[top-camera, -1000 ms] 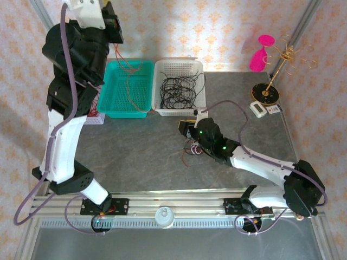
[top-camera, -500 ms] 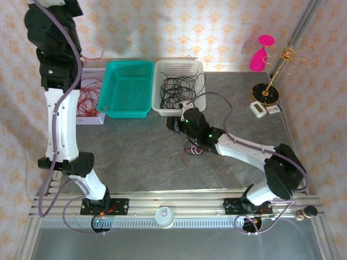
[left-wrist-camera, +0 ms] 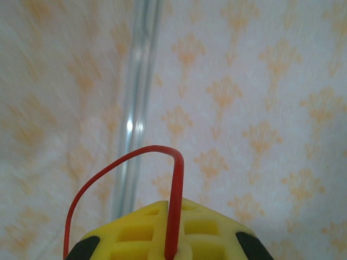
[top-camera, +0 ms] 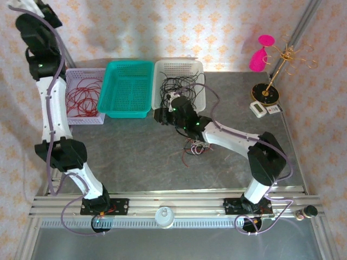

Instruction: Untangle the cables

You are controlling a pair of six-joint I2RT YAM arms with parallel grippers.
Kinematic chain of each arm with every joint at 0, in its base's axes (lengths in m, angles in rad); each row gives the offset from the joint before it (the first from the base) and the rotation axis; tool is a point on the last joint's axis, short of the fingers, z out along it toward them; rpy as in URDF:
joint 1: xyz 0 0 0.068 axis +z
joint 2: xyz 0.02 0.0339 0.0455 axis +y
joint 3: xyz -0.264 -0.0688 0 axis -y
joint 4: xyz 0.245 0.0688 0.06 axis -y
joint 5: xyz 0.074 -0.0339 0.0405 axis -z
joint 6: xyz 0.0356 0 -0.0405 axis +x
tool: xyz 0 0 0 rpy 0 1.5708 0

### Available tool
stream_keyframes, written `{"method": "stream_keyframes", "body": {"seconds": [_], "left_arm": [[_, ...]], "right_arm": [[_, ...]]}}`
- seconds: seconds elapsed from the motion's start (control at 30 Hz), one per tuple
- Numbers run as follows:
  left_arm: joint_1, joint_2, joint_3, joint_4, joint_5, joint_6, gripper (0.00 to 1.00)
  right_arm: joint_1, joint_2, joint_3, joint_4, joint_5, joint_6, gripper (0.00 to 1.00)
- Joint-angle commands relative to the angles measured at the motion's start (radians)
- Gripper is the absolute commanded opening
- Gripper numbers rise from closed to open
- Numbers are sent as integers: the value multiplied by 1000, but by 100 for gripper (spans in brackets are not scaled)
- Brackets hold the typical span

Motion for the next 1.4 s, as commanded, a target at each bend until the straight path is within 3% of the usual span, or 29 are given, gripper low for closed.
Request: {"method": "stream_keyframes", "body": {"seconds": [0.0,0.17,0.33,0.6,0.83,0.97,1.1,1.37], "left_arm": [[1,76,-34,80,79,-60,0],[3,170,-84,81,77,-63,0],[15,224,-165,31,-59,-160,0],[17,262,-330,18,-74,-287,0],[18,268,-483,14,-172,-354,0],[33,283,-534,23,-154,-394,0],[49,316,-533,-4,-97,-417,25],[47,299,-594,-3,-9,-433,52]], "right_arm": [[-4,19,64,-50,-38,42,32],[2,-1,63,-81,-39,70,32],[3,-21,68,-188,8,70,32],[3,-59,44,-244,67,82,32],[3,-83,25,-253,90,109,32],[4,-94,1,-242,96,127,32],[5,-94,-5,-256,105,128,32],[14,-115,-24,-251,127,135,33]]}}
